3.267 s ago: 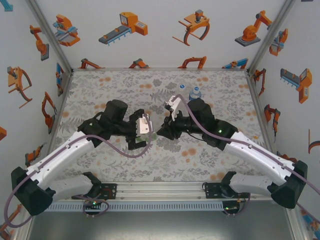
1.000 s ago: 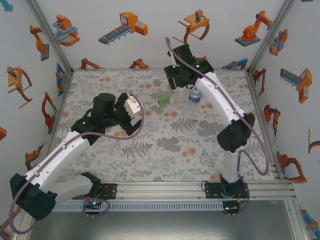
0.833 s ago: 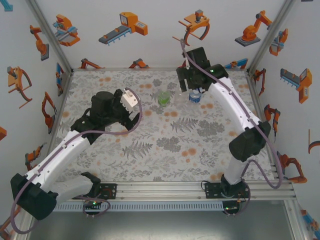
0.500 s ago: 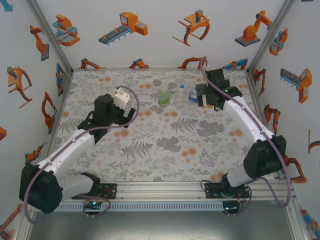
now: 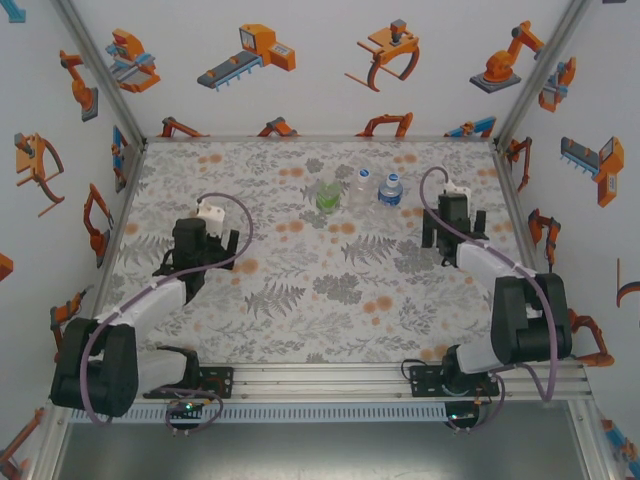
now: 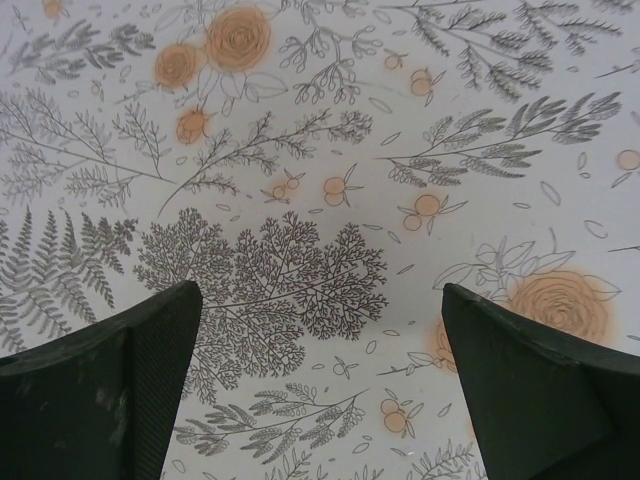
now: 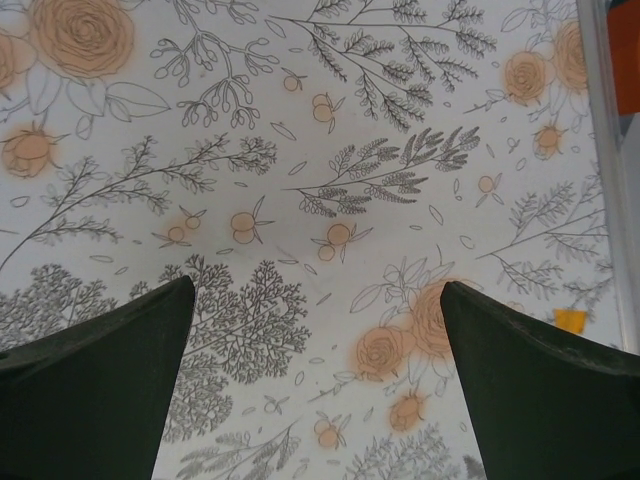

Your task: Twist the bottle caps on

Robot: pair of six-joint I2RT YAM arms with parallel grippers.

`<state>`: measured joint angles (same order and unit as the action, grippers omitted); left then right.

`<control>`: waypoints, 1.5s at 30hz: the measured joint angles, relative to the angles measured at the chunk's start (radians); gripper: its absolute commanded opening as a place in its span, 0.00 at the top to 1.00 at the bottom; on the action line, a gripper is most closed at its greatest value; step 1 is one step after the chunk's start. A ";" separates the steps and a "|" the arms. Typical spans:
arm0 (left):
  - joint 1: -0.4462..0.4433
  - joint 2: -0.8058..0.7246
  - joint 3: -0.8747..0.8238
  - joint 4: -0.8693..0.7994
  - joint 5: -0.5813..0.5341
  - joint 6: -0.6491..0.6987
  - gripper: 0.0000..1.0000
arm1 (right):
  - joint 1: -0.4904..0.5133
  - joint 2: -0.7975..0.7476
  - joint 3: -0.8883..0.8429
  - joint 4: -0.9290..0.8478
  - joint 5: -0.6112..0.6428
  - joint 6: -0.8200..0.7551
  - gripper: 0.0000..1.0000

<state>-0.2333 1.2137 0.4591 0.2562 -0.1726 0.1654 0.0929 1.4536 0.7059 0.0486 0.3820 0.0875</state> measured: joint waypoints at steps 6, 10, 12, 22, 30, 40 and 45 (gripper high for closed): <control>0.061 0.068 -0.091 0.233 0.069 -0.012 0.03 | -0.055 0.013 -0.143 0.245 -0.066 -0.012 0.01; 0.111 0.120 -0.119 0.367 0.132 -0.026 0.03 | -0.072 0.017 -0.208 0.431 -0.130 -0.015 0.01; 0.133 0.146 -0.119 0.421 0.166 -0.039 0.03 | -0.084 0.031 -0.233 0.510 -0.159 -0.014 0.01; 0.221 0.232 -0.099 0.494 0.321 -0.092 0.03 | -0.111 0.084 -0.328 0.738 -0.264 -0.014 0.01; 0.235 0.278 -0.095 0.557 0.357 -0.116 0.03 | -0.111 0.084 -0.328 0.789 -0.280 -0.014 0.01; 0.253 0.325 -0.101 0.616 0.374 -0.134 0.03 | -0.111 0.084 -0.328 0.796 -0.285 -0.014 0.01; 0.253 0.325 -0.101 0.616 0.368 -0.137 0.03 | -0.111 0.084 -0.327 0.796 -0.285 -0.014 0.01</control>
<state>0.0193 1.5391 0.3580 0.8719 0.1951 0.0280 -0.0185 1.5379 0.3786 0.8448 0.0967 0.0738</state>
